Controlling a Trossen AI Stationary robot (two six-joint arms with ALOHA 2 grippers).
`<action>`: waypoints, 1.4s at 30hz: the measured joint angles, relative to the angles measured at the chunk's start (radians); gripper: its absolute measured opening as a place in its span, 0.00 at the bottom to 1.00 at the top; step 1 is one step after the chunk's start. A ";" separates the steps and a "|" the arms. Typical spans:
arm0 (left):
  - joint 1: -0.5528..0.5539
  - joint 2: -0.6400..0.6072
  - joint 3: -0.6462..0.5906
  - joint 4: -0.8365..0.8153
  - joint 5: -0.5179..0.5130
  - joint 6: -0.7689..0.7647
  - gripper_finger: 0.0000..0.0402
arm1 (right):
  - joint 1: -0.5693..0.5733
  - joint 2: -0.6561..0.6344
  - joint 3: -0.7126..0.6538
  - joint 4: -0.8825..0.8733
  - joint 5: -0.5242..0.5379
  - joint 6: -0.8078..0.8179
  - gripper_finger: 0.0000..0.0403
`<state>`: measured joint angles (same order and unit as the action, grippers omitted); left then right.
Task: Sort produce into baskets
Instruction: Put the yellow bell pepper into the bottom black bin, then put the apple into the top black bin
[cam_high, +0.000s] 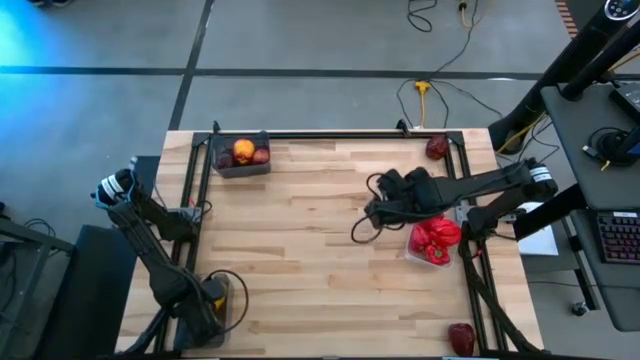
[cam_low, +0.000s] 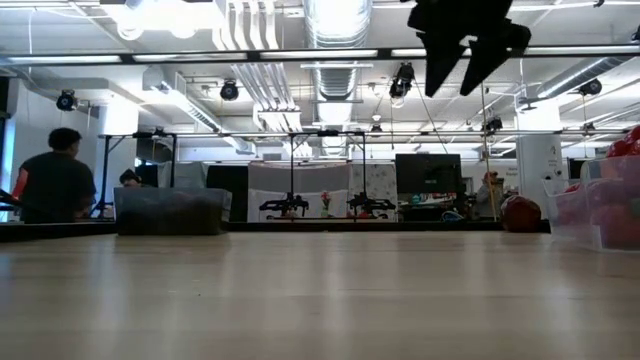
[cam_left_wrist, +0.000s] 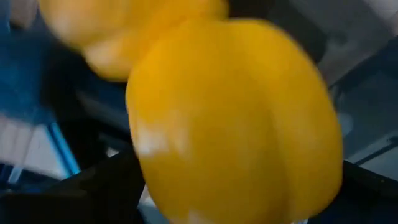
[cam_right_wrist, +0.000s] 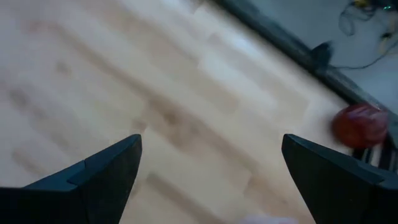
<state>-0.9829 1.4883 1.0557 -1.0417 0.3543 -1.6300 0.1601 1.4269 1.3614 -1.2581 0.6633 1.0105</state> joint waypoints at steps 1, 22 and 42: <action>0.000 0.000 0.000 0.008 -0.024 0.000 0.89 | -0.010 0.000 0.008 -0.002 0.022 0.008 0.94; 0.047 -0.360 0.074 -0.247 -0.575 0.452 0.78 | -0.547 0.014 0.039 0.130 -0.042 -0.224 0.94; 0.855 -0.623 -0.222 0.643 -0.568 1.232 0.71 | -1.029 0.221 -0.038 0.113 -0.152 0.056 0.94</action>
<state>-0.1274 0.8658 0.8335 -0.3985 -0.2140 -0.3980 -0.8686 1.6475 1.3231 -1.1451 0.5115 1.0664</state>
